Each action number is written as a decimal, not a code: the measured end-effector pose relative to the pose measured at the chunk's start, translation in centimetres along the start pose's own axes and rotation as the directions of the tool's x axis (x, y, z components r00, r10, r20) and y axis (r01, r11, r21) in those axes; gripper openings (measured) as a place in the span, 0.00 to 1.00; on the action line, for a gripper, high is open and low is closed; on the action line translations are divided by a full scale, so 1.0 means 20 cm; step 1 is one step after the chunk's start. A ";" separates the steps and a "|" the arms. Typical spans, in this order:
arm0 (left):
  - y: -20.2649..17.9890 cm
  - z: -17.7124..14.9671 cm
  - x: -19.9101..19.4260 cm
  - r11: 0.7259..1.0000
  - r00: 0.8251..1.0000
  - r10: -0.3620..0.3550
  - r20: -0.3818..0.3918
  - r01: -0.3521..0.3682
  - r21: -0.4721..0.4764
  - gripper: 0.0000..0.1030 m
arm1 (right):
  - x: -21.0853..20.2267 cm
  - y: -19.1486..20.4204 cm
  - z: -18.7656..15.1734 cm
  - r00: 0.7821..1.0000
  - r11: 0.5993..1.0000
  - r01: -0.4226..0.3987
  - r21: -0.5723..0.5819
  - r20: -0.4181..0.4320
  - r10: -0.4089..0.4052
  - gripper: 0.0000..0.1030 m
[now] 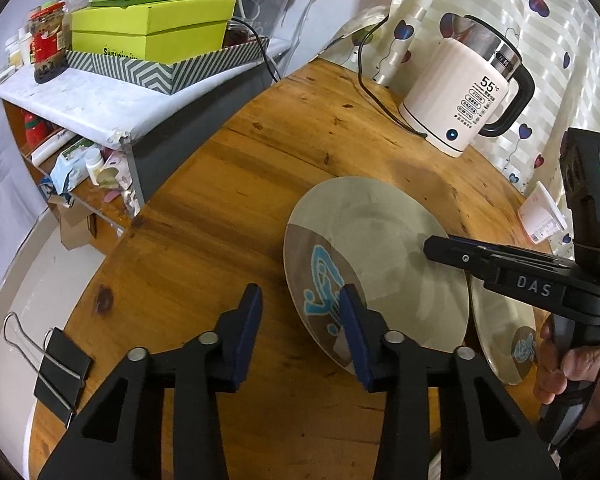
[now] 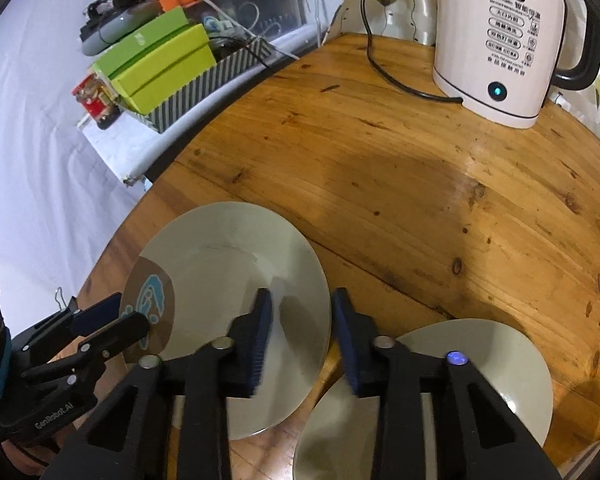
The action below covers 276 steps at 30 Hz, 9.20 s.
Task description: Organize plates and bowls
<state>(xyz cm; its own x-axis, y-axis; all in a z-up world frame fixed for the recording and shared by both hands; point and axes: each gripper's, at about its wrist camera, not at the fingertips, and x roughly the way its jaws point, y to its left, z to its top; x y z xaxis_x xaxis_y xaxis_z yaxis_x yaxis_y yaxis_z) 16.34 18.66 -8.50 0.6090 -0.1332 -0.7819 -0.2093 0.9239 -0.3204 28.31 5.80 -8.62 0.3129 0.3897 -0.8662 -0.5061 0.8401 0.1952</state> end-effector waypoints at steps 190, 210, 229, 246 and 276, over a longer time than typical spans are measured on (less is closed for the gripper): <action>-0.57 -0.43 -0.47 0.942 0.992 -0.123 -0.032 0.126 0.312 0.28 | -0.84 -0.15 -1.02 0.982 0.934 0.003 0.358 0.174 -0.070 0.40; -0.63 -0.05 -0.13 0.912 0.969 -0.211 -0.129 0.243 0.331 0.36 | -0.68 -0.30 -0.87 0.984 0.861 -0.011 0.509 0.160 -0.082 0.40; -0.66 0.06 0.19 0.908 0.952 -0.209 -0.223 0.274 0.318 0.36 | -0.55 -0.39 -0.80 0.985 0.824 0.024 0.567 0.127 -0.116 0.36; -0.69 0.06 0.29 0.891 0.944 -0.212 -0.252 0.292 0.347 0.35 | -0.48 -0.44 -0.75 0.985 0.808 0.040 0.588 0.113 -0.130 0.26; -0.65 0.03 0.16 0.904 0.958 -0.190 -0.214 0.256 0.343 0.28 | -0.54 -0.39 -0.75 0.978 0.830 0.038 0.556 0.149 -0.145 0.24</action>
<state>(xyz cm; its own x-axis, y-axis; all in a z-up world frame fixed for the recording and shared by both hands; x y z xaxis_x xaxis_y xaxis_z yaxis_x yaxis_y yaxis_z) 21.46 6.45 -6.49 0.4593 -0.3800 -0.8029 0.2289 0.9240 -0.3063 16.87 -10.51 -7.65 0.4993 0.3160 -0.8067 0.0390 0.9220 0.3853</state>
